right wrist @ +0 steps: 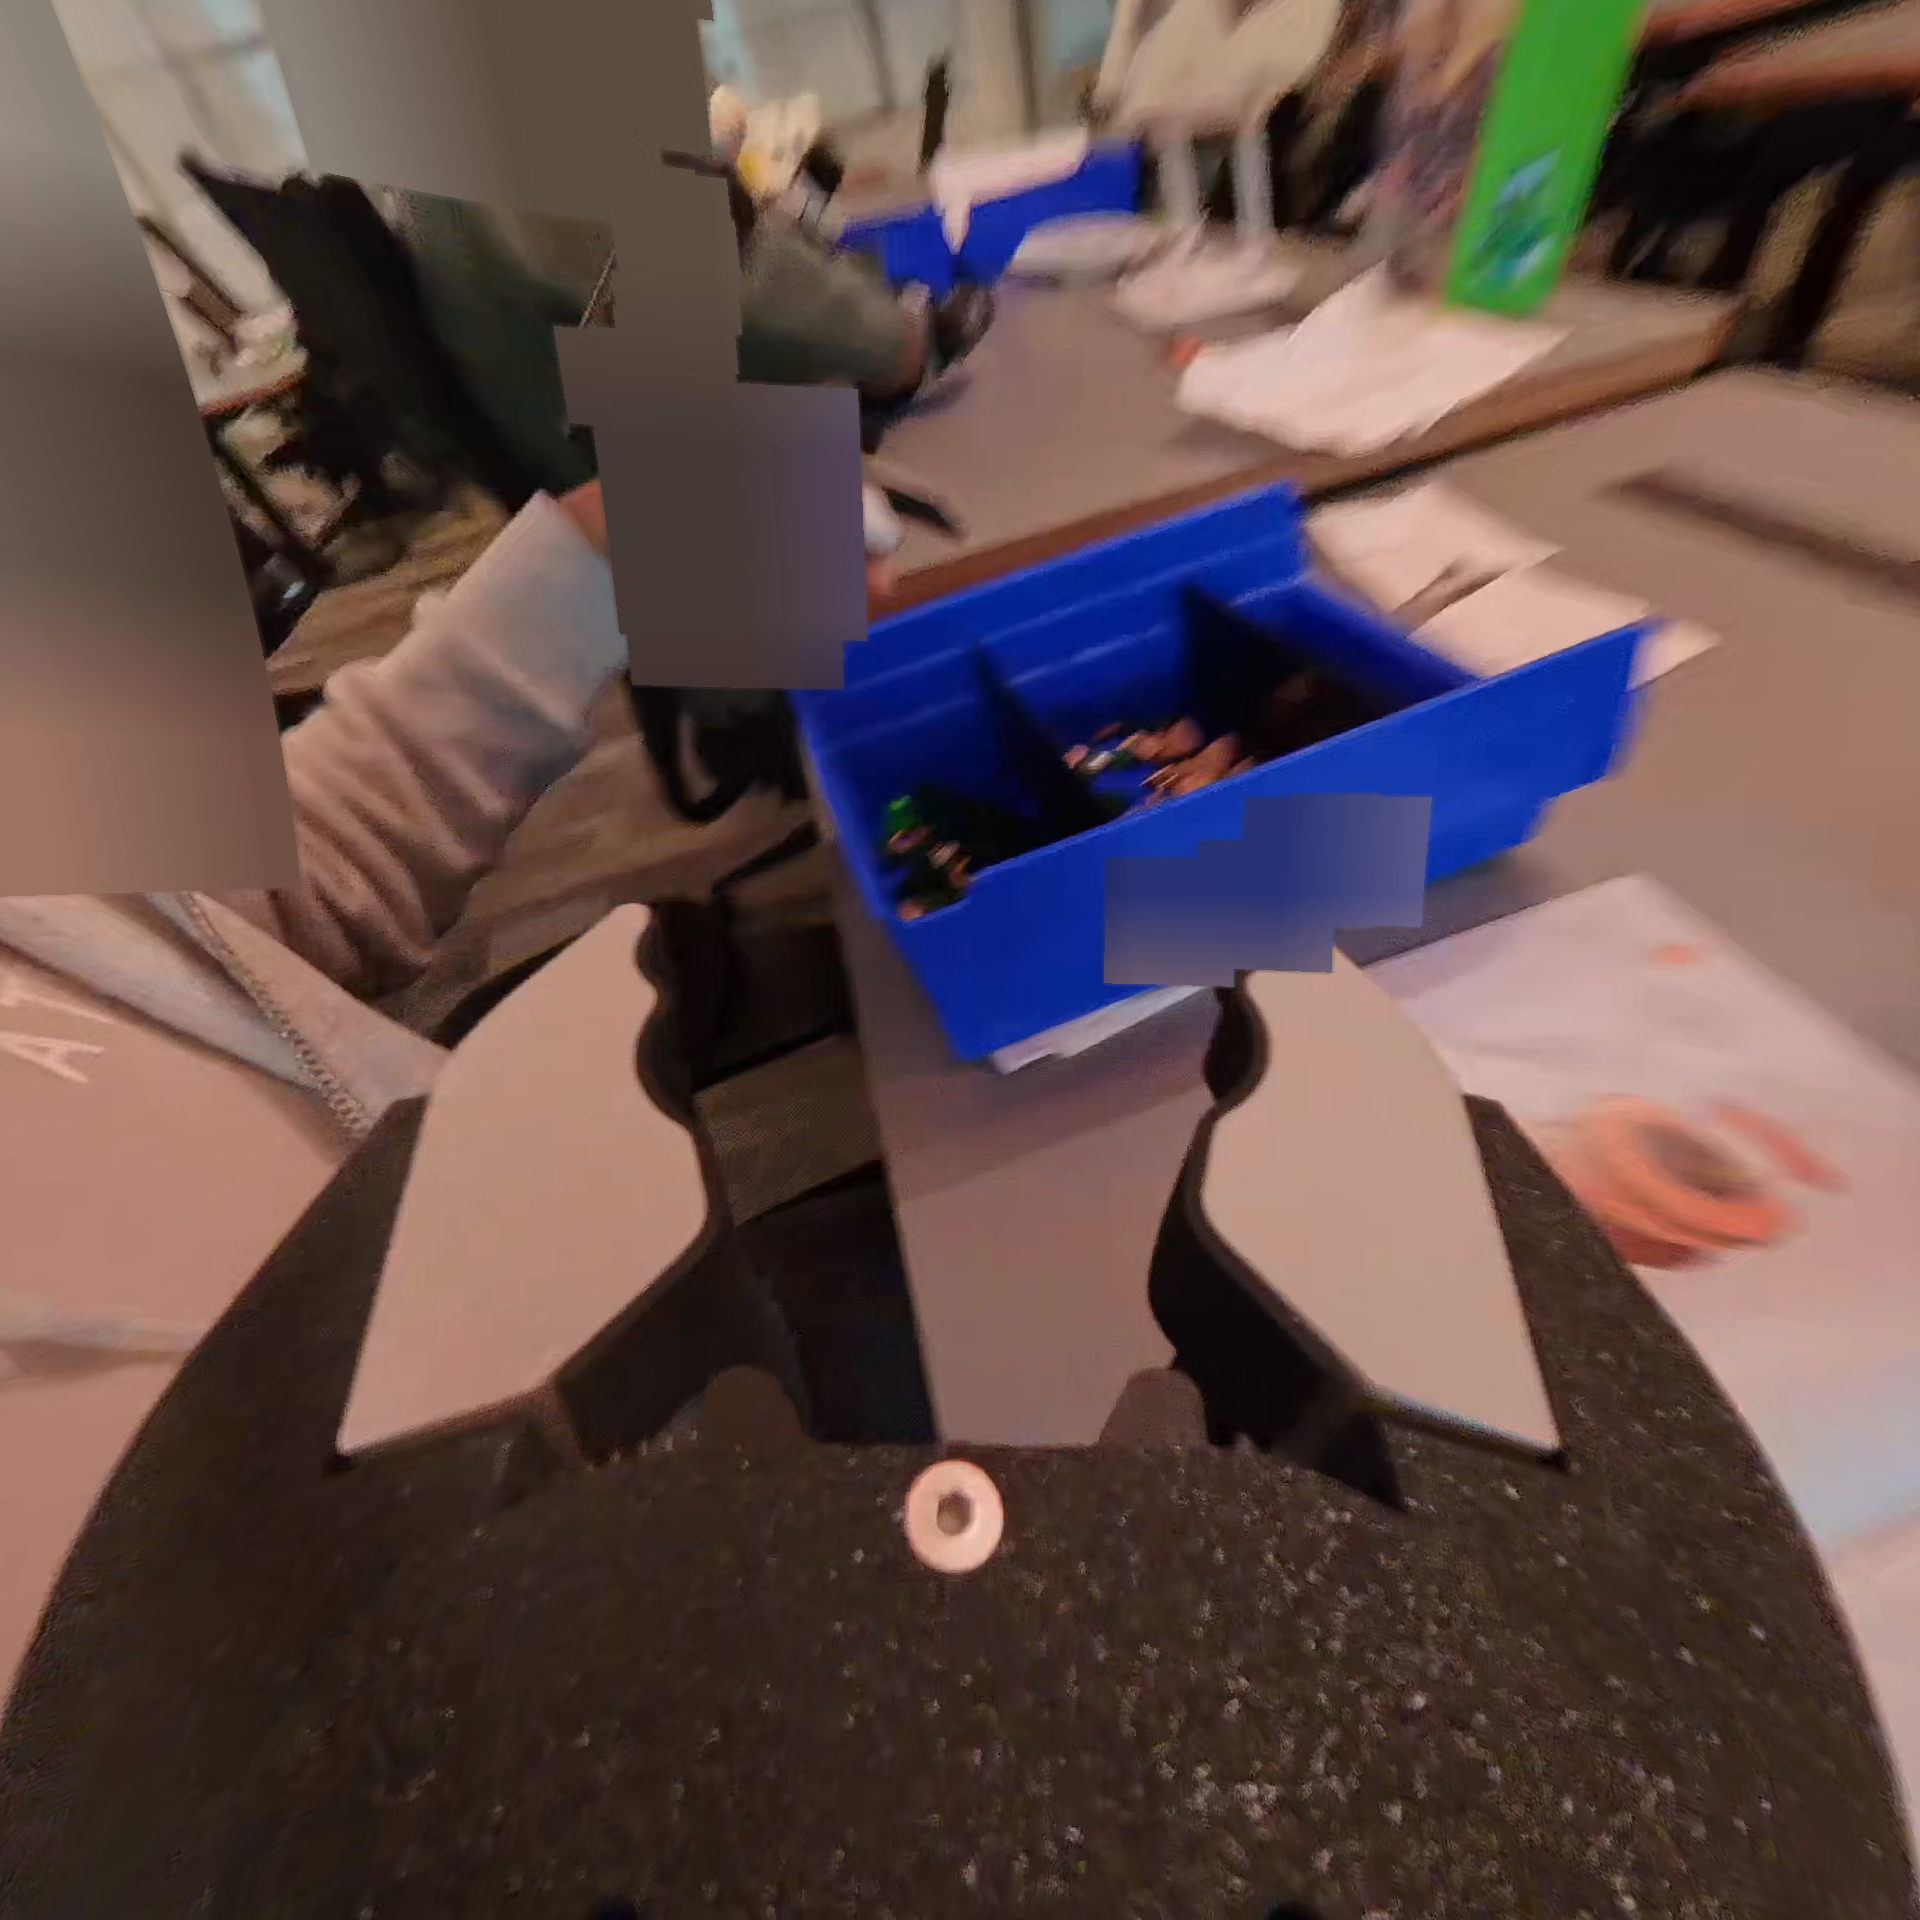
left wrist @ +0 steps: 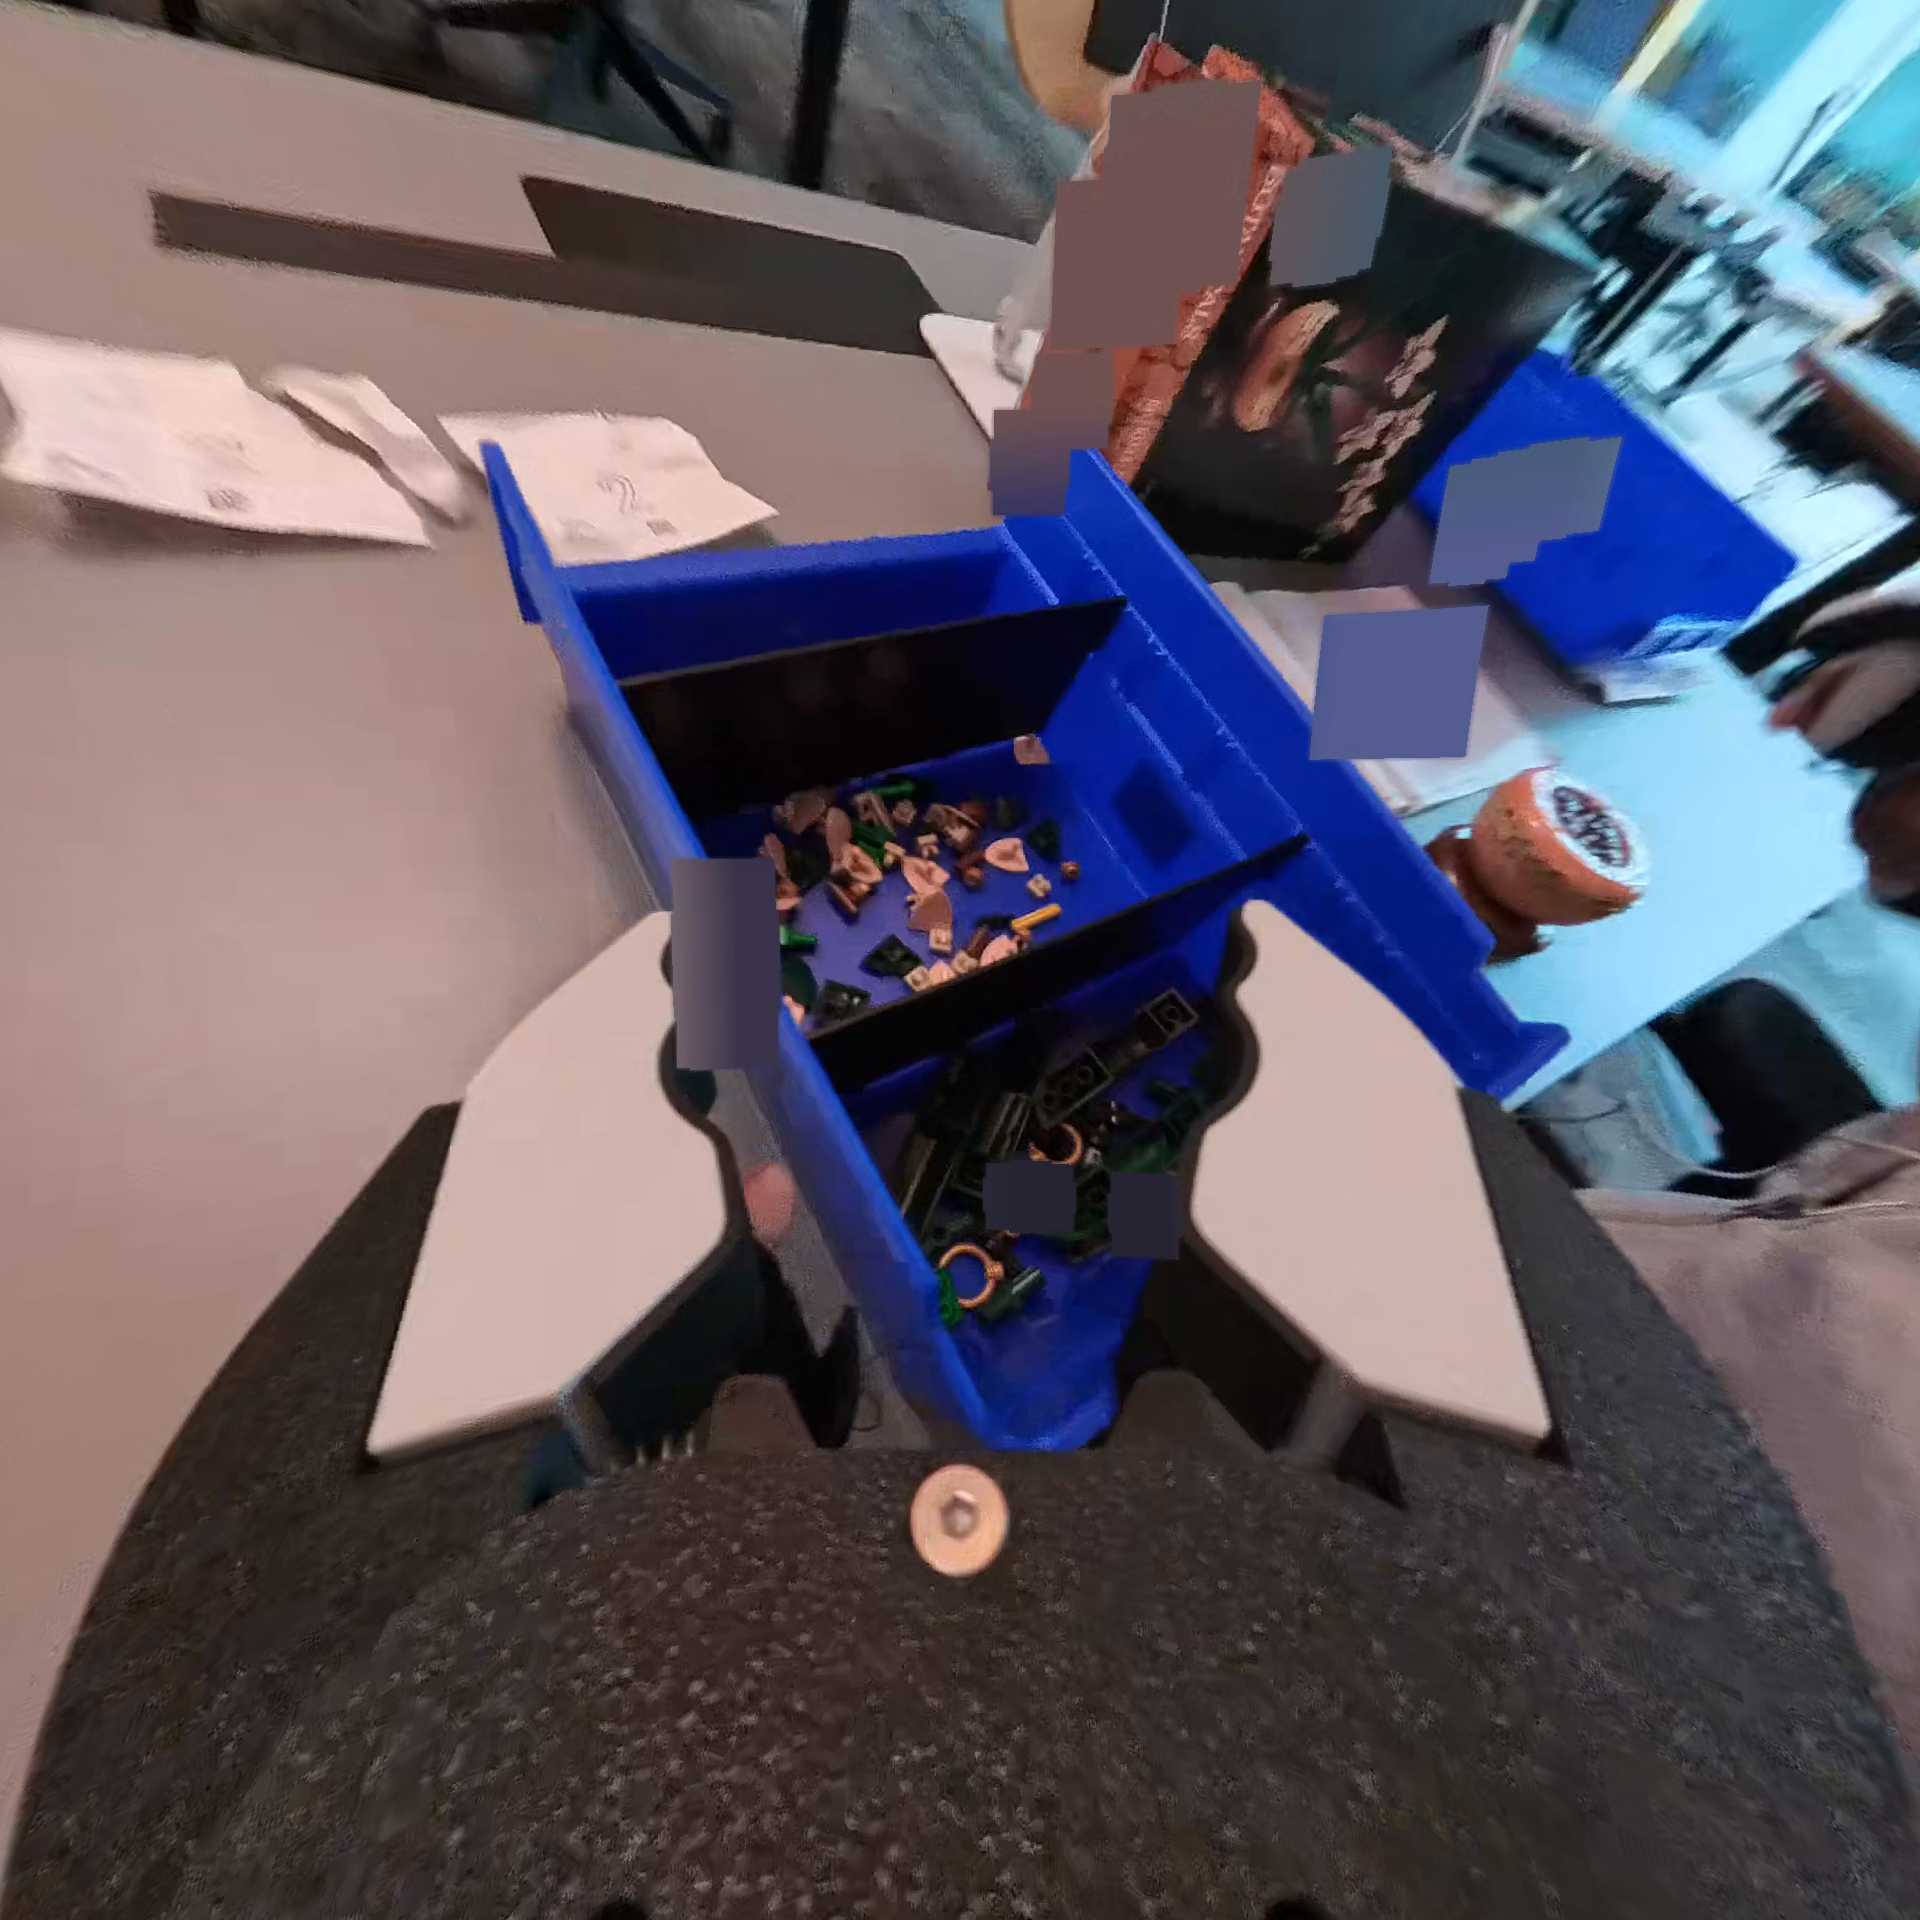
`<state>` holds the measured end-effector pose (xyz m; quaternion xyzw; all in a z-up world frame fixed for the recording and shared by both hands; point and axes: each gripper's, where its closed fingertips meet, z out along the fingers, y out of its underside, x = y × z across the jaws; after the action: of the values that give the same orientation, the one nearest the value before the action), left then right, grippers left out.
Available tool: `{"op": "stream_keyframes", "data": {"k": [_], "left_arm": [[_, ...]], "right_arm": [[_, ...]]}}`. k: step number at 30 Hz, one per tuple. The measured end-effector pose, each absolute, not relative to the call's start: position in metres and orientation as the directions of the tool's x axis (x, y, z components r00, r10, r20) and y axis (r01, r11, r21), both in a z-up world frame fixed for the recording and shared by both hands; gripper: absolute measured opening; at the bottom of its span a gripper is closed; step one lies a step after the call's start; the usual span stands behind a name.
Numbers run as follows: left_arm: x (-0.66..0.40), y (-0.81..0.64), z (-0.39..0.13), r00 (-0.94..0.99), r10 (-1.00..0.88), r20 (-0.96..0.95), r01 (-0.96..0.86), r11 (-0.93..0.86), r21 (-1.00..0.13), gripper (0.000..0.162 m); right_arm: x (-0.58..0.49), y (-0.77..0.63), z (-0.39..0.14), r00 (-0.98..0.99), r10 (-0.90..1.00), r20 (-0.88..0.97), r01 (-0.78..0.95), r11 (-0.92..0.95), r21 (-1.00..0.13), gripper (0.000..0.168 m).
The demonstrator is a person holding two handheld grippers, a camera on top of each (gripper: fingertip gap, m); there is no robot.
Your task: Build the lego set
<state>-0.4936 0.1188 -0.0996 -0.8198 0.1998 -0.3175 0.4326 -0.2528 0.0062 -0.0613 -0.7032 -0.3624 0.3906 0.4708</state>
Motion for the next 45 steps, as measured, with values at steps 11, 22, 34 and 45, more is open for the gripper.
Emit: {"op": "stream_keyframes", "data": {"k": [11, 22, 34, 45], "left_arm": [[-0.499, 0.089, -0.151, 0.661, -0.662, 0.353, -0.163, -0.586, -0.794, 0.115], [-0.500, 0.099, -0.161, 0.498, -0.660, 0.563, -0.092, -0.685, -0.722, 0.106], [-0.500, 0.134, -0.154, 0.678, -0.634, 0.373, -0.146, -0.613, -0.776, 0.080], [-0.486, 0.120, -0.164, 0.676, -0.688, 0.266, -0.325, -0.601, -0.730, 0.063]], "right_arm": [[-0.322, 0.034, -0.161, 0.500, 0.782, -0.372, 0.271, -0.549, -0.791, 0.139], [-0.344, 0.060, -0.174, 0.387, 0.686, -0.616, 0.187, -0.712, -0.677, 0.138], [-0.325, 0.110, -0.162, 0.638, 0.699, -0.322, 0.232, -0.573, -0.786, 0.117], [-0.347, 0.086, -0.173, 0.575, 0.747, -0.334, 0.351, -0.593, -0.725, 0.095]]}}
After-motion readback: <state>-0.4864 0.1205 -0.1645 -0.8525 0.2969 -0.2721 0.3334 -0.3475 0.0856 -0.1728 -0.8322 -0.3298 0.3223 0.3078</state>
